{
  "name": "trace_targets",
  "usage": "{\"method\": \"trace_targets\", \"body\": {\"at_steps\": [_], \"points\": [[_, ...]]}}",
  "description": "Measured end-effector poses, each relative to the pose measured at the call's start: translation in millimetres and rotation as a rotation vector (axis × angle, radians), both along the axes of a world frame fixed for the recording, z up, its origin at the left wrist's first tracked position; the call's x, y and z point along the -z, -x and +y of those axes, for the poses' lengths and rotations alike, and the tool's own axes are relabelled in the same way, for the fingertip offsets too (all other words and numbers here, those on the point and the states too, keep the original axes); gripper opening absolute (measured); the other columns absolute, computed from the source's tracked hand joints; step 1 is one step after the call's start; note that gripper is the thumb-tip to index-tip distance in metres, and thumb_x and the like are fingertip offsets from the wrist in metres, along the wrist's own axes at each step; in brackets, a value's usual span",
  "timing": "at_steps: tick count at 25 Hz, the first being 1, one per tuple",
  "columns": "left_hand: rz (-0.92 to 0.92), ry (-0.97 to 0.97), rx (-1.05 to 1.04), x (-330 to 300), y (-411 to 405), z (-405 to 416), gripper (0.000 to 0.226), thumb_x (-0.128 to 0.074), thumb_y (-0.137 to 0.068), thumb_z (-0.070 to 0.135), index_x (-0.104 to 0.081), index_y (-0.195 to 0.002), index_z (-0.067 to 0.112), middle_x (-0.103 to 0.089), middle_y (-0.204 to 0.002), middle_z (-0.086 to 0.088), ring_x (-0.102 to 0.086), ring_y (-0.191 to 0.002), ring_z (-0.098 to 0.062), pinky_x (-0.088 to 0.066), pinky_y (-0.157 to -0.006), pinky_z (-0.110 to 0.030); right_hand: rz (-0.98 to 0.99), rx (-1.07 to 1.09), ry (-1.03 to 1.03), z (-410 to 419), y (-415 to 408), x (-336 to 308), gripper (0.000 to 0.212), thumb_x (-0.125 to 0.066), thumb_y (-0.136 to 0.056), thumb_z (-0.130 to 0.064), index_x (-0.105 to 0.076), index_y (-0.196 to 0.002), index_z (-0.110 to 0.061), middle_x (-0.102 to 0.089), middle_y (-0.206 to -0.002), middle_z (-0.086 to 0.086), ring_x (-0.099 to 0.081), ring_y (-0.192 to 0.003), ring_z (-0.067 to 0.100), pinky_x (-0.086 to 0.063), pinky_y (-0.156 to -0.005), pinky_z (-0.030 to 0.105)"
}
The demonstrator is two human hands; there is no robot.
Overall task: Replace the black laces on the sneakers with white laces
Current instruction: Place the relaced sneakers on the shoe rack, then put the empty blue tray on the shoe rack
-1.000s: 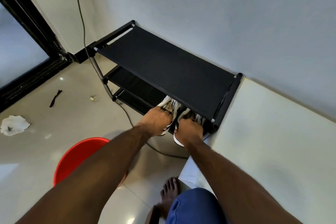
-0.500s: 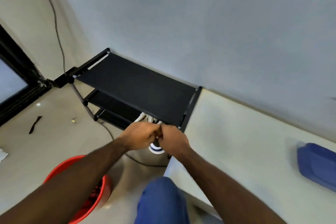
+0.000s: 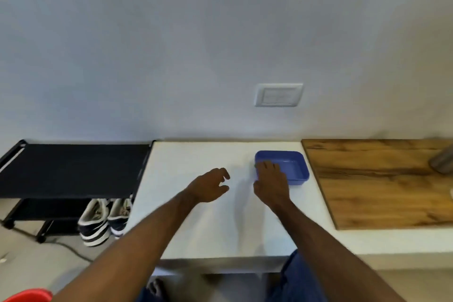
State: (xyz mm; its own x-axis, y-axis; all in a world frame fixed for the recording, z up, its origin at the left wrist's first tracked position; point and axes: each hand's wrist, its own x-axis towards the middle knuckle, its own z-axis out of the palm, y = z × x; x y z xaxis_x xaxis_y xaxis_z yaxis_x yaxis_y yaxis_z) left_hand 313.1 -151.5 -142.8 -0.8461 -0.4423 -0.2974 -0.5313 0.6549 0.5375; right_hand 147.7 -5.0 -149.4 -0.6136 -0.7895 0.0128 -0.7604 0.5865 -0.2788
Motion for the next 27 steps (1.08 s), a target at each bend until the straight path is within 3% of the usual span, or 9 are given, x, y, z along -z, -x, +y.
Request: {"method": "trace_targets", "body": {"at_steps": [4,6,9,12,14,16,21,25,27], "points": [[-0.003,-0.154,-0.074,7.8,64.7,33.8,0.046,-0.06,-0.1,0.032,-0.046,-0.141,0.016,-0.053,-0.141,-0.007,-0.057,-0.119,-0.022,-0.042,-0.095,-0.025,0.098,0.042,-0.234,44.7,63.1,23.9,0.047,-0.053,-0.097,-0.018,-0.046,-0.144,-0.023,-0.053,-0.139,0.0,-0.044,-0.135,0.024,-0.025,-0.118,0.047],[0.005,-0.237,-0.156,12.5,80.2,37.3,0.051,-0.058,-0.102,0.034,-0.042,-0.145,0.013,-0.051,-0.145,-0.011,-0.055,-0.126,-0.025,-0.043,-0.098,-0.027,0.119,0.007,-0.281,48.1,74.3,31.6,0.045,-0.052,-0.1,-0.017,-0.048,-0.143,-0.028,-0.055,-0.135,-0.001,-0.046,-0.133,0.023,-0.018,-0.121,0.051],[0.061,-0.395,-0.344,17.8,82.4,30.2,0.063,-0.05,-0.103,0.048,-0.031,-0.153,0.014,-0.046,-0.151,-0.011,-0.057,-0.126,-0.029,-0.048,-0.102,-0.037,0.098,-0.062,-0.178,37.5,74.0,37.5,0.037,-0.052,-0.101,-0.014,-0.057,-0.136,-0.027,-0.061,-0.127,0.0,-0.051,-0.127,0.025,-0.019,-0.121,0.052],[0.192,-0.543,-0.56,7.8,59.8,4.6,0.072,-0.042,-0.103,0.056,-0.017,-0.159,0.02,-0.045,-0.152,-0.007,-0.061,-0.119,-0.029,-0.049,-0.086,-0.038,0.076,-0.246,-0.04,9.8,51.6,37.8,0.029,-0.058,-0.098,-0.01,-0.067,-0.121,-0.025,-0.066,-0.118,-0.002,-0.054,-0.121,0.024,-0.01,-0.123,0.054],[0.279,-0.581,-0.631,-4.9,21.6,-24.5,0.066,-0.042,-0.104,0.053,-0.018,-0.159,0.025,-0.05,-0.147,-0.007,-0.063,-0.117,-0.031,-0.051,-0.084,-0.04,0.073,-0.381,-0.032,-22.2,21.5,33.9,0.031,-0.063,-0.092,-0.006,-0.07,-0.114,-0.027,-0.069,-0.111,-0.005,-0.058,-0.116,0.024,-0.007,-0.123,0.058],[0.287,-0.533,-0.609,-14.0,-33.3,-55.8,0.048,-0.041,-0.107,0.046,-0.032,-0.151,0.028,-0.057,-0.137,-0.004,-0.068,-0.107,-0.027,-0.055,-0.078,-0.037,0.071,-0.496,0.02,-59.1,-16.0,26.5,0.034,-0.069,-0.086,-0.001,-0.072,-0.109,-0.027,-0.071,-0.106,-0.004,-0.062,-0.112,0.026,-0.013,-0.121,0.059],[0.337,-0.508,-0.79,-14.6,-184.0,-101.2,0.024,-0.043,-0.108,0.017,-0.046,-0.131,0.015,-0.062,-0.11,-0.01,-0.068,-0.079,-0.021,-0.051,-0.052,-0.025,0.096,-0.726,0.025,-153.5,-129.4,12.8,0.035,-0.055,-0.089,0.002,-0.072,-0.108,-0.021,-0.069,-0.109,0.003,-0.058,-0.113,0.03,-0.029,-0.114,0.044],[0.402,-0.417,-1.105,1.2,-302.9,-125.9,0.023,-0.043,-0.1,0.009,-0.053,-0.118,0.02,-0.068,-0.102,-0.011,-0.071,-0.079,-0.028,-0.057,-0.064,-0.039,0.003,-0.874,0.05,-225.7,-244.4,16.3,0.024,-0.05,-0.081,-0.012,-0.072,-0.09,-0.015,-0.068,-0.092,0.007,-0.062,-0.093,0.036,-0.049,-0.083,0.042],[0.397,-0.363,-1.243,14.2,-359.7,-129.3,0.026,-0.04,-0.095,0.008,-0.053,-0.114,0.02,-0.069,-0.101,-0.01,-0.072,-0.081,-0.03,-0.057,-0.067,-0.041,-0.088,-0.957,0.041,-248.9,-302.4,26.4,0.025,-0.056,-0.085,-0.013,-0.071,-0.105,-0.013,-0.066,-0.114,0.009,-0.058,-0.111,0.035,-0.049,-0.092,0.045]]}}
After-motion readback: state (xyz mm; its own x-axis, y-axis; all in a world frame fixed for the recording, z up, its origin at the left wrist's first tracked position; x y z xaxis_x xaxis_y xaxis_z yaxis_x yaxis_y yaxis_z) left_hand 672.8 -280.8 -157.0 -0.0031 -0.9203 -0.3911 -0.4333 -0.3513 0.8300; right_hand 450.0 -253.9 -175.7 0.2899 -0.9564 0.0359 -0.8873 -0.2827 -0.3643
